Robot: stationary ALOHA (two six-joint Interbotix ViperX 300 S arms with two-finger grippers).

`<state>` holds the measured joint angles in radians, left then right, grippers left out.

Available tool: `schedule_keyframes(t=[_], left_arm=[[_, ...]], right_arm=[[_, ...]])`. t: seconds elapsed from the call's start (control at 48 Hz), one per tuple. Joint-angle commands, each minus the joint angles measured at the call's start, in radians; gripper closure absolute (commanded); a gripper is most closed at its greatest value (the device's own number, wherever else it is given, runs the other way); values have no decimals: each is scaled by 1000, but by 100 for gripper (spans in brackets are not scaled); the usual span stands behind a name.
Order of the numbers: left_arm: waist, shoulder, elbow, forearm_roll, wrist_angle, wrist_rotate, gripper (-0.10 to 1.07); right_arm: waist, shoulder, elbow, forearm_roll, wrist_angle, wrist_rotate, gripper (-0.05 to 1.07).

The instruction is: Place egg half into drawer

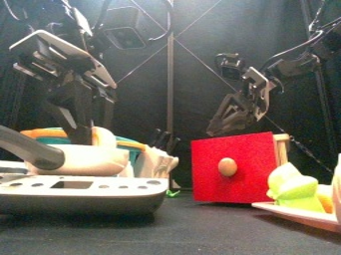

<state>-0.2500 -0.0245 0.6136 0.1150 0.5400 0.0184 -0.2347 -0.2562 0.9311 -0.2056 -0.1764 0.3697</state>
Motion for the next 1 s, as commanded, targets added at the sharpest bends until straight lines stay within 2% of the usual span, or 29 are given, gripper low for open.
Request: schedule_keyframes(t=[0.0, 0.146, 0.271, 0.333, 0.438, 0.542, 0.729, 0.854, 0.979], left_arm=[[2, -32, -35, 12, -3, -2, 30], [3, -64, -46, 49, -28, -2, 30], [8, -94, -51, 112, -110, 0, 30], [11, -98, -55, 150, -183, -2, 30], [51, -77, -57, 181, -382, -2, 30], [101, -40, -58, 164, -566, 0, 30], [199, 32, -72, 100, -787, 0, 30], [239, 86, -101, 29, -864, 3, 30], [267, 135, -133, -17, -867, 6, 30]], right_arm=[[-9, -14, -28, 0, -8, 2, 41], [-17, -21, -21, 0, -8, 6, 41], [-20, -28, -17, 0, -8, 8, 41], [-20, -31, -15, 0, -8, 8, 41], [-23, -37, -11, 0, -8, 8, 41], [-23, -44, -3, 0, -8, 8, 41], [-25, -61, 9, 0, -6, 9, 41], [-25, -74, 17, 2, -8, 9, 41], [-25, -81, 23, 2, -6, 9, 41]])
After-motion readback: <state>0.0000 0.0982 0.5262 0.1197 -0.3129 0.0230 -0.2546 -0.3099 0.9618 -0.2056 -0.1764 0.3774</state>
